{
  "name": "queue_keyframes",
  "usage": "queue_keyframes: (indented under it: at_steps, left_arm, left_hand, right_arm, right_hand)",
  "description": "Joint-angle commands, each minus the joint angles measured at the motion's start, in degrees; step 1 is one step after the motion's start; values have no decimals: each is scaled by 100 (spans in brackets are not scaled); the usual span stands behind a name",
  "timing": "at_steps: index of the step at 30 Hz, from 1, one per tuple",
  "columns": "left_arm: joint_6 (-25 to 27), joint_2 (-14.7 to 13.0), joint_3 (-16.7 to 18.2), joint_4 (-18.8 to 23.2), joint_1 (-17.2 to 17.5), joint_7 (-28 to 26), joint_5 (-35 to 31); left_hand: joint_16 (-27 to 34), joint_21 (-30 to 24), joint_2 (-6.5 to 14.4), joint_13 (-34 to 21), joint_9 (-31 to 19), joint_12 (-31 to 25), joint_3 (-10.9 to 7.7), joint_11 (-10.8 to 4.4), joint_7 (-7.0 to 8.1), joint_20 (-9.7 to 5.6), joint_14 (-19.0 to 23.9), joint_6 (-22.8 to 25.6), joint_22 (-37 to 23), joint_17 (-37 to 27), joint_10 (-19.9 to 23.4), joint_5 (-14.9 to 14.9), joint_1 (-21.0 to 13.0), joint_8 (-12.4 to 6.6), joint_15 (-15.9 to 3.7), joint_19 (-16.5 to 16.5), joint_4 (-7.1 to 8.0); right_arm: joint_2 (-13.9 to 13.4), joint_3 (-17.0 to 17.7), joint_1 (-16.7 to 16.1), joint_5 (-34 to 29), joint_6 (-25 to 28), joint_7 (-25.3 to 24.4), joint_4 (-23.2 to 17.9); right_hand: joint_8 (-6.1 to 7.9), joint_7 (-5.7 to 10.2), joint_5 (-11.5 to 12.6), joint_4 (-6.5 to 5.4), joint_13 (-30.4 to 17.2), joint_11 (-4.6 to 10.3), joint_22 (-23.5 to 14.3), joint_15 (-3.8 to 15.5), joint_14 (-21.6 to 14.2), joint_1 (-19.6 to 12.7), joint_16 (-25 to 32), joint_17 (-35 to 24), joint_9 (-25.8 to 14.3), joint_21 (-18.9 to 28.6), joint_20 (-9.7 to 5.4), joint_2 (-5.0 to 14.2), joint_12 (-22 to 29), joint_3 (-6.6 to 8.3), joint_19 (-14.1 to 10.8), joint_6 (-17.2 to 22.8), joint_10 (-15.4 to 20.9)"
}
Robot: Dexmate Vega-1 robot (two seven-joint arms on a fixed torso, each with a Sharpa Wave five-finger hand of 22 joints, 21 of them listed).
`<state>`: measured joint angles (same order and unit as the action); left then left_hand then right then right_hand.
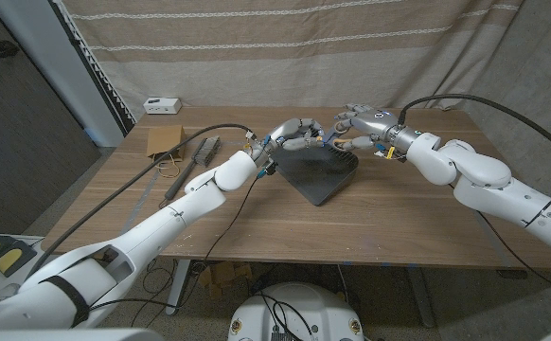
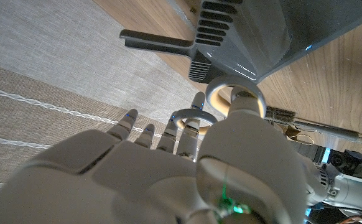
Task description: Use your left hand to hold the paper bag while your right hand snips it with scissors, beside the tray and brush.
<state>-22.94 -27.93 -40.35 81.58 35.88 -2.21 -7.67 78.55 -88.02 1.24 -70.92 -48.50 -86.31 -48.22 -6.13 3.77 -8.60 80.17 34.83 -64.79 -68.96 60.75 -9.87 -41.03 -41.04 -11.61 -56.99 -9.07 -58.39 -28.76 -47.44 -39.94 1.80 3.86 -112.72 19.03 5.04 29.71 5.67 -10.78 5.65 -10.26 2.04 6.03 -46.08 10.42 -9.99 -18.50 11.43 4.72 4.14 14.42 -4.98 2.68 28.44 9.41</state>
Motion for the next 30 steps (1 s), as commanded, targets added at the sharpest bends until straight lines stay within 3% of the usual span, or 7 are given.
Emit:
queue_keyframes:
  at_steps: [1,11,13,20,26,30]
  left_arm:
    - [-27,50,22,-83,20,-6,130]
    - [15,55,54,-104,31,74,303]
    - [12,48,63,-105,37,67,311]
    - [-24,42,80,-134,41,36,321]
    - [-54,45,98,-174,37,13,336]
    - [-76,78,103,-218,40,-36,339]
  left_hand:
    - [16,-30,849,-17,-12,-387,-734,-543,421,-358,11,416,-14,-10,516,-47,777,-1073,-20,-4,741]
    - [14,-3,848,-16,-2,-387,-732,-545,416,-359,15,408,20,-11,516,-46,776,-1074,-20,21,739]
    - [17,-7,849,-16,-12,-388,-738,-546,420,-357,17,404,9,-14,523,-47,776,-1081,-20,21,741]
    - [8,-2,845,-16,24,-387,-730,-545,424,-359,6,419,23,-3,527,-44,777,-1072,-20,21,738]
    - [9,-2,846,-15,29,-385,-735,-545,419,-358,18,427,20,-8,523,-45,777,-1079,-20,24,739]
    - [-11,-15,850,-15,5,-385,-731,-545,417,-359,7,410,15,10,523,-44,777,-1092,-21,0,741]
  right_arm:
    - [81,-108,107,-256,-21,94,17]
    - [168,-154,159,-298,-48,108,92]
    - [184,-161,153,-333,-24,79,101]
    - [228,-156,144,-251,-43,32,145]
    - [262,-159,146,-188,-49,1,179]
    - [275,-155,164,-122,-119,-62,246]
  right_hand:
    - [-1,8,53,1,-26,16,-19,159,37,50,18,-34,-32,-7,19,-3,9,-40,24,-20,6]
    - [83,31,94,8,-28,67,-20,205,-14,15,35,-31,-59,6,14,33,52,-53,-6,183,133]
    - [150,87,116,19,-28,78,-20,220,-50,-16,42,-29,-77,12,2,55,63,-53,-25,345,171]
    - [593,164,205,113,-32,239,-23,330,-324,-242,85,-28,-235,51,-58,118,180,-46,-176,1245,570]
    - [842,206,222,152,-45,310,-30,411,-491,-357,114,-46,-360,68,-92,129,237,-47,-257,1573,805]
    - [1230,184,220,174,-66,352,-38,483,-661,-463,145,-69,-560,82,-121,123,281,-61,-334,2003,1021]
